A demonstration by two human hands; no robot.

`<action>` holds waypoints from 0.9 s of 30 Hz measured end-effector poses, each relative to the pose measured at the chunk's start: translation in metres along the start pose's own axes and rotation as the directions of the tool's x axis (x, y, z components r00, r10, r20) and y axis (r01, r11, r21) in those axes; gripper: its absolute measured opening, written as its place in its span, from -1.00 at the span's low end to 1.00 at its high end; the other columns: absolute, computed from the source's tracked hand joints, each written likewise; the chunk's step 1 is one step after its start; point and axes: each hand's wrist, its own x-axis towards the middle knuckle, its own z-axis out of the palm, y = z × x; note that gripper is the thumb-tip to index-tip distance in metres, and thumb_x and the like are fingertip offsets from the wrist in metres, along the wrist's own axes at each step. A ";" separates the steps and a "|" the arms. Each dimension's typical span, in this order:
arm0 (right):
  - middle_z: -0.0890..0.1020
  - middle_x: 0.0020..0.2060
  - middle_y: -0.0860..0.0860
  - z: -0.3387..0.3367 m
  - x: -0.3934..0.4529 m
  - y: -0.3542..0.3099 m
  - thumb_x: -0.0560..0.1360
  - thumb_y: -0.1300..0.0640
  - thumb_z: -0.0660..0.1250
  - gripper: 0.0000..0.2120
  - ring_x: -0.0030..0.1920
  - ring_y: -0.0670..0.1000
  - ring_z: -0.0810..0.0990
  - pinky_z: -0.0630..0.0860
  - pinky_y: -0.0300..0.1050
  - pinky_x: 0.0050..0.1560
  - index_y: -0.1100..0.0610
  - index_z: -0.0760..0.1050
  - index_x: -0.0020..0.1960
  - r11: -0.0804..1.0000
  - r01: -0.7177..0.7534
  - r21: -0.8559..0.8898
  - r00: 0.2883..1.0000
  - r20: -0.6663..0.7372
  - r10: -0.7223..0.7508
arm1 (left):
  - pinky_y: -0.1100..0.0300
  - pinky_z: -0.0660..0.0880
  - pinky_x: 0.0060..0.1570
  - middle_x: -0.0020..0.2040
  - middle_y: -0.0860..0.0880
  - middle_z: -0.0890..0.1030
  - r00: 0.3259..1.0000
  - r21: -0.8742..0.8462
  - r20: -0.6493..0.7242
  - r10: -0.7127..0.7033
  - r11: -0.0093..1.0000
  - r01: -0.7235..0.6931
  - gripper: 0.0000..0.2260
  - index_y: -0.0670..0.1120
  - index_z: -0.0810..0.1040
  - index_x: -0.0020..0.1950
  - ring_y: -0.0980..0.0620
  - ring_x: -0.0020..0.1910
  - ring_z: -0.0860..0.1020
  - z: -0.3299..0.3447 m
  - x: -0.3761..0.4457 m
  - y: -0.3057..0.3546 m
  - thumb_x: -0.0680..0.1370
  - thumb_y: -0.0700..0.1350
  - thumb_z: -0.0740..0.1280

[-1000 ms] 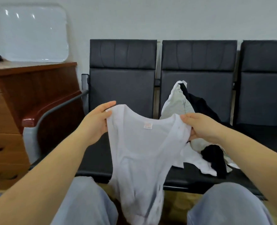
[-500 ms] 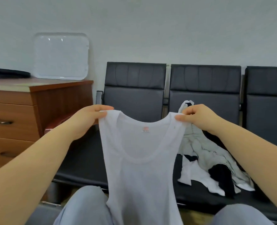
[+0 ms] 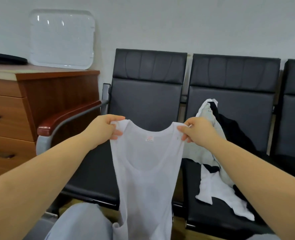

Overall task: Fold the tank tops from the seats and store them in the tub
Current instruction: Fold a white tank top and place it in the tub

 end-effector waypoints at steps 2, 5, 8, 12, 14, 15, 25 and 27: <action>0.68 -0.32 0.01 0.016 0.010 0.004 0.56 0.10 0.31 -0.81 -0.29 -0.01 0.65 0.61 -0.02 -0.14 0.12 0.48 -0.21 0.997 -0.021 0.075 0.999 -0.024 0.023 | 0.16 0.48 0.12 0.34 -0.06 0.48 1.000 0.072 0.001 0.016 0.997 -0.016 -0.63 0.04 0.45 0.39 -0.03 0.20 0.53 0.011 0.011 -0.012 0.62 -0.26 0.22; 0.66 -0.19 0.01 0.041 0.019 0.009 0.56 0.10 0.26 -0.87 -0.15 0.06 0.63 0.57 -0.05 -0.18 0.08 0.49 -0.15 0.998 -0.019 0.053 0.996 -0.087 0.024 | 0.20 0.41 0.08 0.37 -0.05 0.46 0.999 0.178 0.034 0.006 0.984 -0.011 -0.57 0.08 0.34 0.46 -0.01 0.22 0.48 0.031 0.017 -0.033 0.61 -0.17 0.27; 0.58 -0.01 0.02 0.071 0.018 0.016 0.60 0.09 0.20 -0.79 -0.04 0.04 0.55 0.40 -0.20 -0.24 0.07 0.44 0.22 0.999 -0.038 -0.026 0.997 -0.065 0.036 | 0.15 0.39 0.20 0.47 -0.03 0.32 0.993 0.320 0.114 -0.013 0.947 -0.024 -0.42 0.07 0.17 0.54 -0.04 0.38 0.38 0.056 0.018 -0.055 0.57 -0.13 0.33; 0.37 0.42 0.04 0.123 0.009 0.035 0.59 0.05 0.25 -0.36 0.29 0.08 0.48 0.45 -0.11 0.16 0.04 0.01 0.56 0.988 -0.023 -0.155 0.995 0.087 0.037 | 0.04 0.31 0.35 0.52 -0.04 0.19 0.980 0.522 0.189 -0.066 0.852 -0.043 -0.35 0.02 0.02 0.57 -0.08 0.45 0.26 0.090 0.015 -0.088 0.59 -0.01 0.30; 0.16 0.53 0.00 0.149 0.004 0.048 0.58 -0.01 0.26 -0.27 0.38 0.07 0.39 0.42 -0.09 0.25 0.03 -0.11 0.57 0.980 0.007 -0.201 0.986 0.163 0.026 | 0.02 0.19 0.43 0.55 -0.05 0.12 0.968 0.582 0.229 -0.104 0.812 -0.051 -0.35 0.02 -0.03 0.58 -0.09 0.51 0.15 0.103 0.015 -0.106 0.61 0.09 0.24; 0.08 0.55 -0.02 0.160 0.003 0.054 0.58 -0.05 0.25 -0.25 0.41 0.07 0.36 0.40 -0.07 0.28 0.04 -0.14 0.57 0.973 0.027 -0.231 0.980 0.198 0.020 | 0.02 0.16 0.44 0.56 -0.05 0.10 0.958 0.593 0.252 -0.136 0.804 -0.042 -0.35 0.02 -0.04 0.58 -0.10 0.52 0.13 0.108 0.014 -0.115 0.61 0.14 0.21; -0.01 0.56 -0.03 0.228 0.030 0.100 0.58 -0.29 -0.02 -0.26 0.55 -0.01 -0.03 -0.19 -0.01 0.51 0.08 -0.19 0.57 0.914 0.146 -0.378 0.921 0.390 0.014 | -0.01 -0.04 0.48 0.57 -0.09 0.07 0.913 0.725 0.367 -0.181 0.670 -0.159 -0.31 -0.02 -0.05 0.58 -0.14 0.52 0.08 0.137 0.047 -0.159 0.57 0.33 -0.02; 0.02 0.56 -0.03 0.230 0.046 0.104 0.58 -0.29 -0.04 -0.28 0.55 -0.02 0.00 -0.21 -0.01 0.51 0.07 -0.15 0.58 0.889 0.197 -0.413 0.914 0.405 -0.015 | -0.02 -0.04 0.49 0.57 -0.09 0.06 0.914 0.728 0.375 -0.151 0.659 -0.190 -0.31 -0.01 -0.05 0.58 -0.13 0.52 0.09 0.136 0.064 -0.170 0.57 0.34 -0.02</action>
